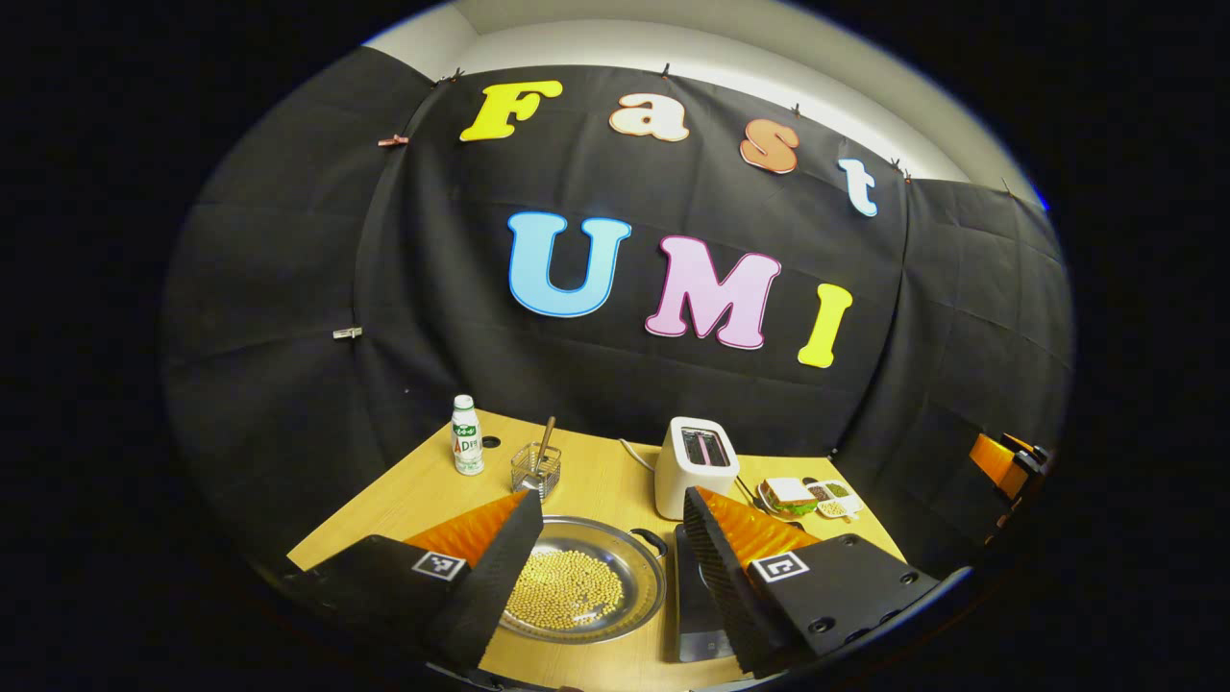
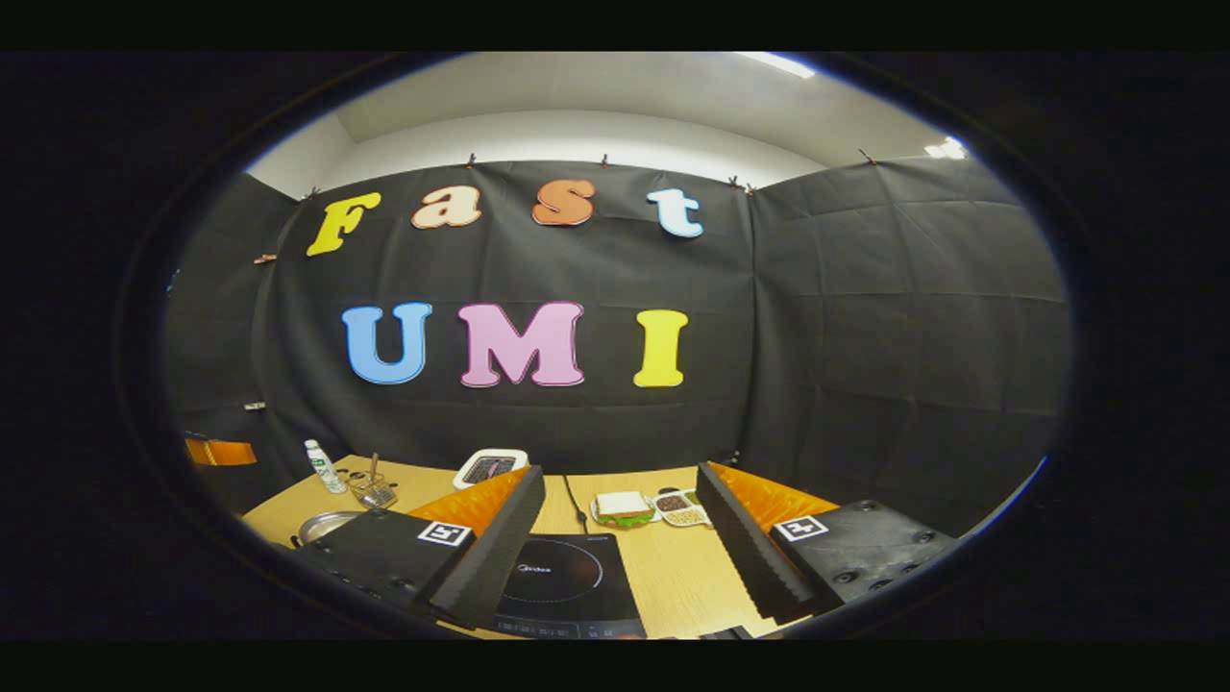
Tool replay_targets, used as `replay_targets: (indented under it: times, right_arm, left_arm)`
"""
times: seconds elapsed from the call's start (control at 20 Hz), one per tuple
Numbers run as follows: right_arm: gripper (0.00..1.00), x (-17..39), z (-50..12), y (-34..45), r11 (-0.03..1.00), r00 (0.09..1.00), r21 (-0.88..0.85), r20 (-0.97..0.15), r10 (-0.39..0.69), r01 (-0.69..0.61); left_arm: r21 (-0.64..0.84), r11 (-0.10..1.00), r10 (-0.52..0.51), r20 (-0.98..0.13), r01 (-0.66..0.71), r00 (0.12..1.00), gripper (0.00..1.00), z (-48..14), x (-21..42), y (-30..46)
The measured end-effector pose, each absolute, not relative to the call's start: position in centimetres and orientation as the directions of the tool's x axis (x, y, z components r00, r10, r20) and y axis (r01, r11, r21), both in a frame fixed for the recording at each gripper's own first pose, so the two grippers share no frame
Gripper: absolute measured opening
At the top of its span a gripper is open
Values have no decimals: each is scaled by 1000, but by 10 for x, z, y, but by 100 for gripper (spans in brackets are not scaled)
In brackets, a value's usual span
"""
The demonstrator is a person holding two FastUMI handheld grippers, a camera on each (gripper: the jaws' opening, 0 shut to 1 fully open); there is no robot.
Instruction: First push the handle of the pot to place it horizontally, then grasp the pot with both hands and set it on the induction cooktop.
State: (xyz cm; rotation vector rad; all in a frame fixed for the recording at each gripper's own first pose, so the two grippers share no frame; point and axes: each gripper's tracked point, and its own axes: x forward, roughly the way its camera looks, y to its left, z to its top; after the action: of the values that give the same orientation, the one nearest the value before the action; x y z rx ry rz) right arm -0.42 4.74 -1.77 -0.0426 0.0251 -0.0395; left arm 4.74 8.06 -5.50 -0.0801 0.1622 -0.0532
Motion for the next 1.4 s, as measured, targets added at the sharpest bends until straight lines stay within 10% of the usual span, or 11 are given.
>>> replay_targets:
  times: [0.65,1.4]
  right_arm:
    - [98,-19,-54,64,999,995,-49,-100,3,-8]
    - [98,-30,-80,93,998,982,-38,-181,51,-58]
  left_arm:
    - [-197,980,-72,-423,-14,903,6,-134,45,119]
    - [-139,980,-201,-631,145,750,5,-241,36,144]
